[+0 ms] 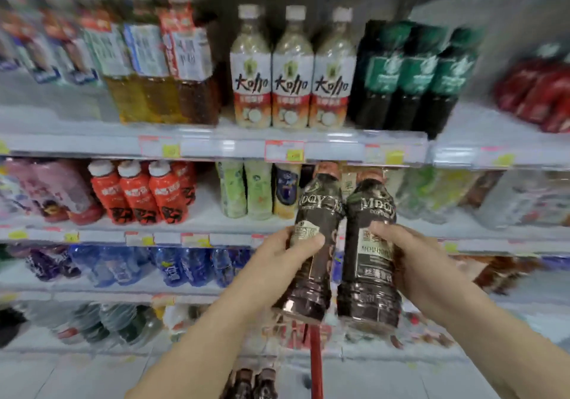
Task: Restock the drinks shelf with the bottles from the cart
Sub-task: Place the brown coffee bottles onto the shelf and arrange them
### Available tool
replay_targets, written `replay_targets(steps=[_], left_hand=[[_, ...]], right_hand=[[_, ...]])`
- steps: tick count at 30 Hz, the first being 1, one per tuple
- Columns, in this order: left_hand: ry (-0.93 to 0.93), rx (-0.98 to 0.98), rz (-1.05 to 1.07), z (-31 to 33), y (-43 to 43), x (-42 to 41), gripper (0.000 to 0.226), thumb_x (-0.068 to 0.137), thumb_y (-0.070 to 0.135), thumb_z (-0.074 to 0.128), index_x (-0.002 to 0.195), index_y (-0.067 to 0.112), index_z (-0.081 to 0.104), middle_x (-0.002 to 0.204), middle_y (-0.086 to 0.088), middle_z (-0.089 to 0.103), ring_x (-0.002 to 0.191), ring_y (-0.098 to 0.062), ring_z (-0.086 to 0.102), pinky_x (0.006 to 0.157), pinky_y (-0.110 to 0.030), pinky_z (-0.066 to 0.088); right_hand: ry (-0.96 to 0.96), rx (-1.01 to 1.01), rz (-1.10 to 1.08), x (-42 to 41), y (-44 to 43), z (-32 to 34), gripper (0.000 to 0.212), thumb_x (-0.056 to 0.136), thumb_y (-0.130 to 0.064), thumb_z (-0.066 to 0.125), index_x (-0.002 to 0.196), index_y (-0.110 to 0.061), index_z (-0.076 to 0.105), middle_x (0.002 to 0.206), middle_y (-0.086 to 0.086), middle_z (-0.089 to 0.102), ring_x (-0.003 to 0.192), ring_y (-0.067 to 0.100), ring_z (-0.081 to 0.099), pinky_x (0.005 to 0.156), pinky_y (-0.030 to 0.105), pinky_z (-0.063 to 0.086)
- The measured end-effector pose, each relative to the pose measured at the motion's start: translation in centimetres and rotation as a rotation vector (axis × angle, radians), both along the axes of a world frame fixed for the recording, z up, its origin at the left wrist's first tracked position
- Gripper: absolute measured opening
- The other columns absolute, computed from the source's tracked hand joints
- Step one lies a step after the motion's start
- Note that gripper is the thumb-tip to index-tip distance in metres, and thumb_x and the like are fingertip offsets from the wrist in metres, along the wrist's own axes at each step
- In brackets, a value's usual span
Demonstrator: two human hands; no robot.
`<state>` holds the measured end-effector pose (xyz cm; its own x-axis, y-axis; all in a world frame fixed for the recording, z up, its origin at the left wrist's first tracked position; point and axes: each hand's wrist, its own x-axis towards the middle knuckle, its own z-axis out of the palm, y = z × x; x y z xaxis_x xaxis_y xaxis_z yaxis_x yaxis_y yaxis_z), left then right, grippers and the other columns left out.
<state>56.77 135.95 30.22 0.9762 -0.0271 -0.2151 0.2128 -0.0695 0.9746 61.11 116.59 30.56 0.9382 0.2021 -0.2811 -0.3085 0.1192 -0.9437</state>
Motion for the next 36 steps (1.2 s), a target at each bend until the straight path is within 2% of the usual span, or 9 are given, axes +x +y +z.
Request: replay_targets(steps=[4, 6, 10, 12, 20, 25, 28, 31, 36], left_hand=[[0.087, -0.138, -0.057, 4.6, -6.5, 1.5, 0.007, 0.086, 0.027, 0.06, 0.089, 0.021, 0.061, 0.057, 0.004, 0.068, 0.048, -0.013, 0.065, 0.047, -0.027, 0.054], [0.107, -0.164, -0.087, 6.4, -10.2, 2.9, 0.019, 0.084, 0.027, 0.063, 0.096, 0.012, 0.063, 0.066, -0.006, 0.068, 0.049, -0.022, 0.065, 0.046, -0.034, 0.055], [0.079, -0.234, -0.078, 9.1, -18.0, 6.7, 0.015, 0.081, 0.025, 0.064, 0.082, 0.011, 0.068, 0.063, -0.006, 0.07, 0.052, -0.019, 0.066, 0.057, -0.028, 0.055], [0.061, -0.211, -0.115, 9.9, -21.4, 8.5, 0.022, 0.081, 0.03, 0.065, 0.09, 0.01, 0.066, 0.071, -0.007, 0.071, 0.061, -0.022, 0.067, 0.071, -0.034, 0.054], [-0.186, 0.001, 0.013, 12.3, -30.3, 15.4, 0.036, 0.08, 0.031, 0.069, 0.108, 0.009, 0.062, 0.095, -0.013, 0.071, 0.082, -0.029, 0.07, 0.08, -0.046, 0.057], [-0.056, -0.245, 0.119, 13.7, -31.7, 20.4, 0.041, 0.082, 0.028, 0.069, 0.111, 0.003, 0.057, 0.086, -0.016, 0.069, 0.059, -0.026, 0.066, 0.055, -0.033, 0.053], [-0.134, -0.167, 0.195, 14.2, -31.9, 23.3, 0.046, 0.082, 0.027, 0.07, 0.117, 0.003, 0.052, 0.1, -0.018, 0.067, 0.08, -0.032, 0.068, 0.069, -0.04, 0.057], [-0.287, -0.029, 0.24, 14.1, -31.7, 25.9, 0.035, 0.084, 0.024, 0.068, 0.114, 0.015, 0.051, 0.098, -0.004, 0.064, 0.095, -0.027, 0.064, 0.088, -0.043, 0.052], [-0.409, 0.031, 0.301, 12.8, -31.1, 29.3, 0.056, 0.085, 0.025, 0.067, 0.133, 0.021, 0.038, 0.111, 0.004, 0.055, 0.104, -0.018, 0.055, 0.095, -0.036, 0.045]], right_hand=[[-0.105, -0.02, -0.05, 0.3, -6.9, 4.0, 0.052, 0.048, -0.035, 0.08, 0.09, -0.008, 0.069, 0.081, 0.009, 0.071, 0.075, 0.025, 0.063, 0.07, 0.034, 0.051], [-0.166, -0.037, -0.083, 1.0, -10.5, 5.8, 0.051, 0.045, -0.033, 0.085, 0.086, -0.008, 0.069, 0.08, 0.01, 0.07, 0.077, 0.027, 0.062, 0.079, 0.044, 0.048], [-0.236, -0.05, -0.132, 3.4, -18.0, 8.8, 0.059, 0.049, -0.04, 0.075, 0.096, -0.004, 0.068, 0.092, 0.014, 0.073, 0.087, 0.034, 0.068, 0.092, 0.045, 0.05], [-0.248, -0.056, -0.106, 4.9, -21.3, 9.9, 0.061, 0.054, -0.041, 0.074, 0.103, -0.005, 0.066, 0.1, 0.016, 0.072, 0.096, 0.035, 0.067, 0.096, 0.048, 0.048], [-0.383, -0.158, -0.183, 12.0, -27.9, 14.1, 0.032, 0.075, -0.025, 0.074, 0.1, -0.007, 0.065, 0.095, 0.011, 0.072, 0.089, 0.028, 0.069, 0.086, 0.041, 0.054], [-0.26, -0.04, -0.195, 16.6, -27.8, 15.2, 0.033, 0.075, -0.024, 0.076, 0.093, -0.002, 0.06, 0.088, 0.019, 0.07, 0.074, 0.033, 0.069, 0.071, 0.042, 0.057], [-0.276, -0.023, -0.232, 20.0, -27.2, 15.0, 0.032, 0.074, -0.022, 0.077, 0.092, -0.003, 0.06, 0.088, 0.018, 0.069, 0.074, 0.032, 0.069, 0.071, 0.042, 0.057], [-0.394, -0.072, -0.244, 23.0, -26.2, 14.4, 0.023, 0.078, -0.017, 0.073, 0.096, -0.005, 0.064, 0.09, 0.013, 0.069, 0.08, 0.027, 0.067, 0.074, 0.037, 0.055], [-0.641, -0.22, -0.32, 27.4, -24.6, 13.6, 0.024, 0.078, -0.02, 0.074, 0.098, -0.016, 0.061, 0.097, 0.001, 0.067, 0.093, 0.02, 0.064, 0.092, 0.039, 0.049]])
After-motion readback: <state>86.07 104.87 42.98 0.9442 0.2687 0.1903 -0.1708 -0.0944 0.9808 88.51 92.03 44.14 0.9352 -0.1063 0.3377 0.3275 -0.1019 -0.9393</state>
